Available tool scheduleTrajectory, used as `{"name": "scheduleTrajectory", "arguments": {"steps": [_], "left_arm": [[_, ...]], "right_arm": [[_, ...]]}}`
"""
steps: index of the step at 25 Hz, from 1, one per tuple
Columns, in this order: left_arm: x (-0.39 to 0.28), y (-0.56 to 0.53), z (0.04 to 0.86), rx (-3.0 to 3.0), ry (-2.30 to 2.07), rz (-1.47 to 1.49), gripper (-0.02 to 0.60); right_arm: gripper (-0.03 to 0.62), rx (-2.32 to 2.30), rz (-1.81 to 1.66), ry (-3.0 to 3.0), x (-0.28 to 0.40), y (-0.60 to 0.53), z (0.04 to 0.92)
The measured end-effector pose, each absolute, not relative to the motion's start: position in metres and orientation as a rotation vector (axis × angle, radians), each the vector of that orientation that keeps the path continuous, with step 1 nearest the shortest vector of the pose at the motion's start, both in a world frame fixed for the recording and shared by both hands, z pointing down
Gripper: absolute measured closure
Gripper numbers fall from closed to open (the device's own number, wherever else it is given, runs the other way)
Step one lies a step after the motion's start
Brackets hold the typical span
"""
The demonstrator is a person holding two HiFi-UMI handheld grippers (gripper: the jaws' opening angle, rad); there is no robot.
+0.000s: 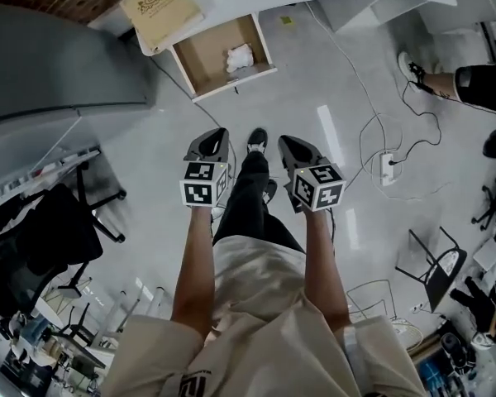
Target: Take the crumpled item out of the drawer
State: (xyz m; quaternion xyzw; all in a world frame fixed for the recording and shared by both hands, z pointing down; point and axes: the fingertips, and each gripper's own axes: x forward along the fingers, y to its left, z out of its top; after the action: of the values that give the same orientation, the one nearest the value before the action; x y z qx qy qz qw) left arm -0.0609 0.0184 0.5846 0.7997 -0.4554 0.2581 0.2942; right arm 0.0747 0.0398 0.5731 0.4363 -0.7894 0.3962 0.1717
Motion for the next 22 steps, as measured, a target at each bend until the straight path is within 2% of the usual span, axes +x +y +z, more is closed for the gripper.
{"name": "scheduleTrajectory", "arguments": {"steps": [8, 22], "left_arm": [[-0.064, -0.06, 0.613, 2.175, -1.14, 0.749, 0.565], [-0.039, -0.148, 0.673, 2.232, -1.004, 0.899, 0.565]], "right_arm": [[0.569, 1.214, 1.056, -2.202, 0.053, -0.033, 0.594], [0.569, 1.282, 1.026, -2.111, 0.083, -0.075, 0.638]]}}
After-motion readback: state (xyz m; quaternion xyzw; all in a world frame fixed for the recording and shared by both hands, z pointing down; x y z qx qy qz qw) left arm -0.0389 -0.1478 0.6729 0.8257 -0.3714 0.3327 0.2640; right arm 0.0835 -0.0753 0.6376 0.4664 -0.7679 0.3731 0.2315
